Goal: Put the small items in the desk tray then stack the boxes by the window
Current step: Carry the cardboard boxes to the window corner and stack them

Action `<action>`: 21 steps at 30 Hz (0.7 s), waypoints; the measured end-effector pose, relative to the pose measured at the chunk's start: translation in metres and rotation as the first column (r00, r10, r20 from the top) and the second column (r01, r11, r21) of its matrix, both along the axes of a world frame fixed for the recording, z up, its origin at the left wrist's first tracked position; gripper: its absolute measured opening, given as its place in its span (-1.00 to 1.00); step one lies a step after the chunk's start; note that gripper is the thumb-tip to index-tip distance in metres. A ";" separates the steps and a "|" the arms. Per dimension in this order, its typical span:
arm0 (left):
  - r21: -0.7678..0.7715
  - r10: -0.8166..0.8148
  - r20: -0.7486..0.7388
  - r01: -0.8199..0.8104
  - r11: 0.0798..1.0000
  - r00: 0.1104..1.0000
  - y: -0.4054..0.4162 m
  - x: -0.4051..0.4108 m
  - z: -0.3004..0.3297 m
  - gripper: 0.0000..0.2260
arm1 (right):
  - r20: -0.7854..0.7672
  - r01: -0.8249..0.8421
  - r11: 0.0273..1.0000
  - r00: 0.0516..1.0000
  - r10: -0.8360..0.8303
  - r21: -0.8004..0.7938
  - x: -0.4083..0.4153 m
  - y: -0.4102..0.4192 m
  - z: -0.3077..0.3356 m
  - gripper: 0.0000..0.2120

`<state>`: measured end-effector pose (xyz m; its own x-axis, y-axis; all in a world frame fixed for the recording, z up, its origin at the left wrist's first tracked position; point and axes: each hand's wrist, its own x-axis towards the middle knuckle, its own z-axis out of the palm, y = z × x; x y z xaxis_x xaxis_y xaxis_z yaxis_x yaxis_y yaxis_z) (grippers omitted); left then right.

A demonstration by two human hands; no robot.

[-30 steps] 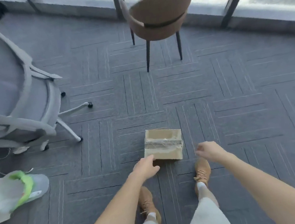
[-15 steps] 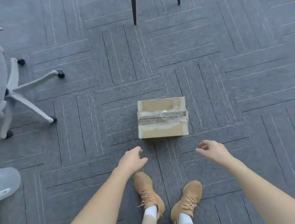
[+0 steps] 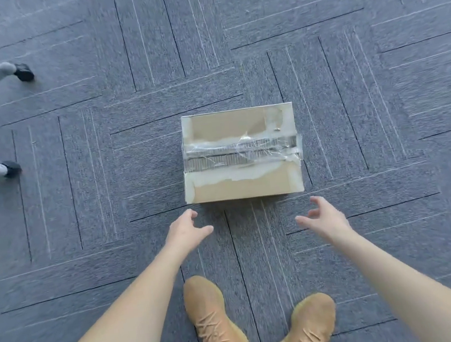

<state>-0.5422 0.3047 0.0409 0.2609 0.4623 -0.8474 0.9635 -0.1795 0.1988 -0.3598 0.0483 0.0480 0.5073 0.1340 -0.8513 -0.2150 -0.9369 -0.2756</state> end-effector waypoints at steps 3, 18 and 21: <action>0.038 0.035 0.005 -0.035 0.999 0.999 0.003 0.003 -0.038 -0.28 | 0.007 0.063 0.997 0.998 -0.063 0.037 0.010 0.006 -0.043 -0.17; -0.197 0.648 0.270 -0.618 0.761 0.712 0.021 0.019 -0.122 -0.37 | 0.056 0.193 0.935 0.974 -0.218 0.297 0.024 0.020 -0.134 -0.09; -0.185 0.612 0.292 -0.584 0.790 0.735 0.022 0.018 -0.115 -0.33 | 0.063 0.195 0.921 0.971 -0.229 0.338 0.029 0.020 -0.127 -0.15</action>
<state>-0.5238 0.3267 -0.0742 0.2129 0.5547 -0.8044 0.7448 0.4407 0.5010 -0.3312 0.0685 -0.0786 0.6341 0.2766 -0.7221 -0.3543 -0.7261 -0.5892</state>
